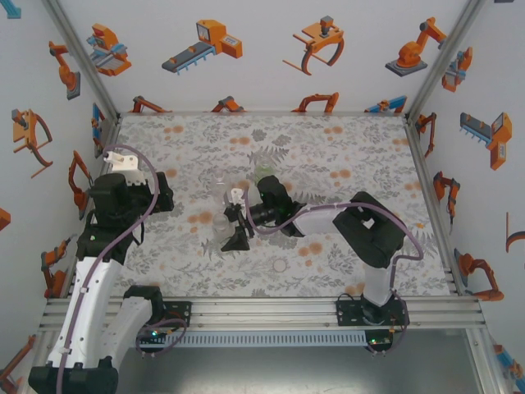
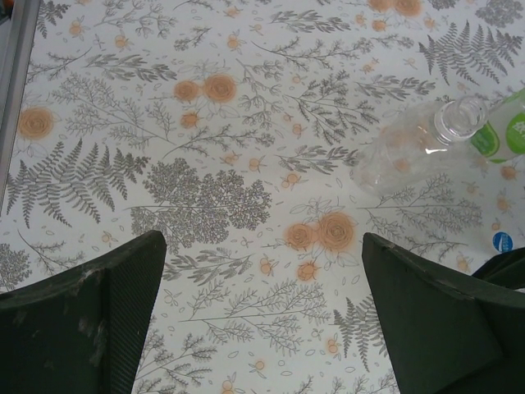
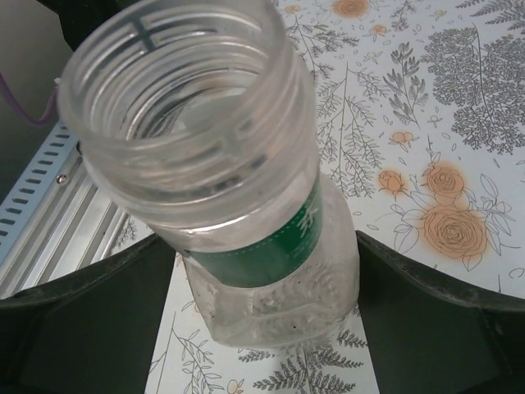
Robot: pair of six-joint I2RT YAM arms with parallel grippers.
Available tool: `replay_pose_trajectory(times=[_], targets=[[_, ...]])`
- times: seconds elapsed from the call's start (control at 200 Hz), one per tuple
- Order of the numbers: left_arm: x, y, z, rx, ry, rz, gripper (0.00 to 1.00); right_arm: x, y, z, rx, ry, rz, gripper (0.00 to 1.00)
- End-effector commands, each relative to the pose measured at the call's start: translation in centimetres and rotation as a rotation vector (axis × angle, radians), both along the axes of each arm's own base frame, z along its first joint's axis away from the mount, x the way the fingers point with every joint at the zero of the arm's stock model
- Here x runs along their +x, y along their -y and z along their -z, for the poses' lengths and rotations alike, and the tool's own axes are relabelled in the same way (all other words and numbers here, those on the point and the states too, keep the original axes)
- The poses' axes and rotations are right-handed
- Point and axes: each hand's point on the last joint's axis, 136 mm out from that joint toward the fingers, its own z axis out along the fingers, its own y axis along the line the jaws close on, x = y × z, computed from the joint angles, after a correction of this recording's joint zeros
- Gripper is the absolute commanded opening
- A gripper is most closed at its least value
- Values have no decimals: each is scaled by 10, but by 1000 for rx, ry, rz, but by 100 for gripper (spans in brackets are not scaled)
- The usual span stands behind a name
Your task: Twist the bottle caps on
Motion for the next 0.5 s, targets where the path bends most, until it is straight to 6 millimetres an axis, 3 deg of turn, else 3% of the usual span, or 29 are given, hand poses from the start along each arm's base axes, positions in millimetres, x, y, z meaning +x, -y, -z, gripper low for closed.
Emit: replay_pose_trajectory(times=[0.0, 0.32, 0.496], targets=[[-1, 1, 2, 2, -8, 15, 97, -3, -1, -20, 65, 76, 11, 69], [-5, 19, -2, -20, 21, 120, 97, -1, 1, -34, 116, 69, 49, 56], [-15, 49, -16, -70, 115, 301, 97, 3, 6, -51, 139, 86, 113, 53]])
